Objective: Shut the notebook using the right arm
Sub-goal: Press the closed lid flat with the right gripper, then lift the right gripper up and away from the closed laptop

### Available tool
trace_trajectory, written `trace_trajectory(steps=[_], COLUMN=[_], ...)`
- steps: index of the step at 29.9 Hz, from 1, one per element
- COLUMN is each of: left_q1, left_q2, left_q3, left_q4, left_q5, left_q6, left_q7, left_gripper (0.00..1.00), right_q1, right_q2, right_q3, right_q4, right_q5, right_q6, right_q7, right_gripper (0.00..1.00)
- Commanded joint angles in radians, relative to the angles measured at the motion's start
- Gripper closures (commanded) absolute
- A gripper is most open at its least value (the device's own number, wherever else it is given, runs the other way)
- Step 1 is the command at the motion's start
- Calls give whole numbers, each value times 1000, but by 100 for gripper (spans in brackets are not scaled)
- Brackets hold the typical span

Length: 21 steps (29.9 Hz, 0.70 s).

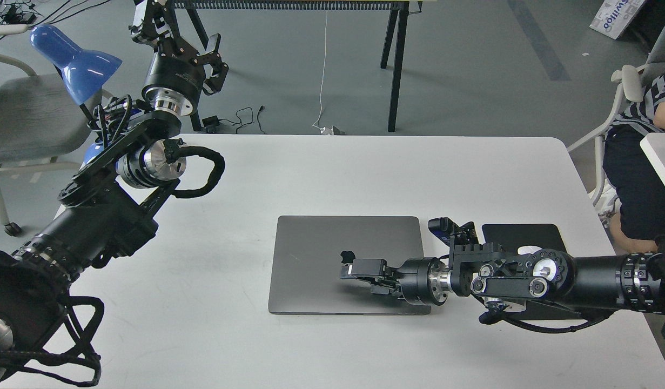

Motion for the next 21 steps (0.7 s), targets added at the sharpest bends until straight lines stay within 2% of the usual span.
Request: trace_trajectory(steps=[1, 9, 15, 21], left_q1=[0, 0, 0, 0], left_q2=[0, 0, 0, 0], left_q3=[0, 0, 0, 0], left_q4=[0, -1, 0, 0], left_q5=[1, 0, 0, 1], left_q6=[0, 0, 0, 0], left_q7=[0, 0, 0, 0], left_gripper=[0, 0, 0, 0], right_q1=[16, 114, 192, 194], right_q2=[1, -19, -46, -97], right_q3=[16, 238, 307, 595], right_q4=[3, 5, -11, -147], right_q5=[6, 18, 19, 19], right_q6=[2, 9, 10, -14], right_q7=[1, -2, -2, -2], right_gripper=[0, 0, 0, 0])
